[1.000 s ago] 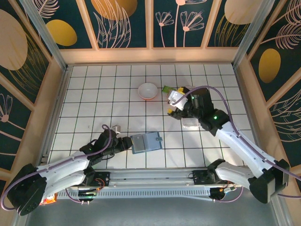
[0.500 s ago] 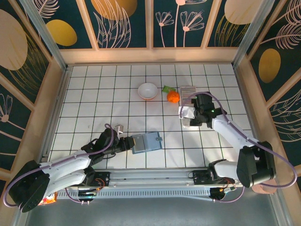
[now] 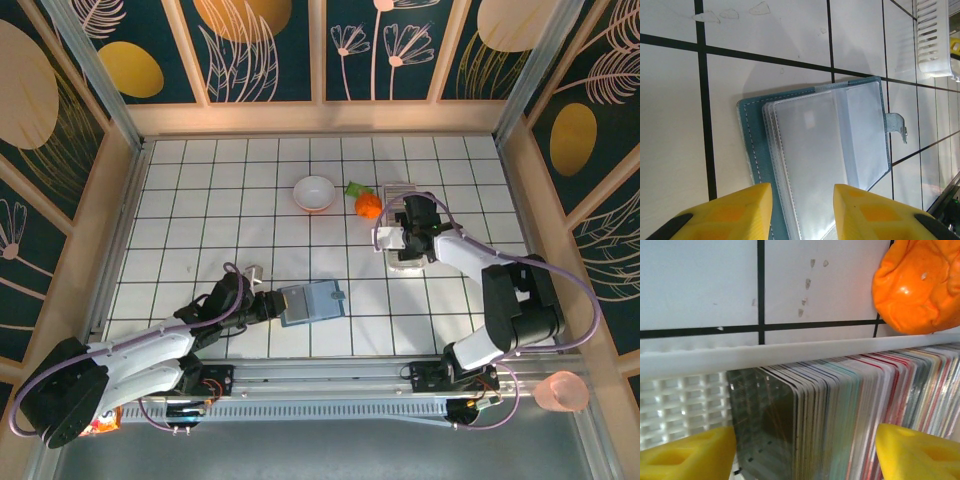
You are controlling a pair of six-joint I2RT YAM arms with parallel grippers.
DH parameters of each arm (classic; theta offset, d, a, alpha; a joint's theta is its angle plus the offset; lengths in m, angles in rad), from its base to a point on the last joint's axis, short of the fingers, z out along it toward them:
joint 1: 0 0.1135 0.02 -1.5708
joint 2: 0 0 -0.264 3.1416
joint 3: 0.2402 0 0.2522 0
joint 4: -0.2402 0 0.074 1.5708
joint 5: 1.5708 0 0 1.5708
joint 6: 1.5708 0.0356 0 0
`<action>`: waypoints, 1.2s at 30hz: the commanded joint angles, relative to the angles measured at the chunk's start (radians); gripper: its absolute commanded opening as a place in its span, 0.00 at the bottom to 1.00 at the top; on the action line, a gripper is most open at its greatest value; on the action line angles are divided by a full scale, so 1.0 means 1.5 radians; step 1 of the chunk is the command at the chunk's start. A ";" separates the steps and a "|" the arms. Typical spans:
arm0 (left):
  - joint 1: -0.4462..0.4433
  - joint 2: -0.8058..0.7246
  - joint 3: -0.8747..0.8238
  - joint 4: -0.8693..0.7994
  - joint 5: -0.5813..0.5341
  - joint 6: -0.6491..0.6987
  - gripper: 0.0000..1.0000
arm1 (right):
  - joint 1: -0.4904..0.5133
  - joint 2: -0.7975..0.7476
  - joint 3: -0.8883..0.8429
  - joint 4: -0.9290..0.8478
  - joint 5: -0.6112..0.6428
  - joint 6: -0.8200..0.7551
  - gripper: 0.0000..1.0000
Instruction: Put the credit cards into the card holder
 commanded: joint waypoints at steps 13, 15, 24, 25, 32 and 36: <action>-0.001 0.000 -0.015 0.027 0.020 -0.004 0.34 | 0.007 -0.046 0.010 -0.003 0.023 -0.018 0.36; -0.001 -0.003 -0.016 0.027 0.019 -0.005 0.33 | 0.008 -0.050 0.008 -0.002 0.023 -0.017 0.31; -0.001 -0.011 -0.019 0.024 0.017 -0.008 0.31 | 0.008 -0.071 0.005 -0.012 0.023 -0.016 0.18; -0.001 -0.012 -0.020 0.024 0.017 -0.010 0.31 | 0.008 -0.074 0.004 -0.011 0.024 -0.016 0.17; -0.001 -0.013 -0.019 0.024 0.019 -0.011 0.30 | 0.009 -0.091 0.001 -0.019 0.025 -0.009 0.13; -0.001 -0.017 -0.021 0.019 0.016 -0.011 0.29 | 0.009 -0.113 0.000 -0.038 0.021 0.004 0.09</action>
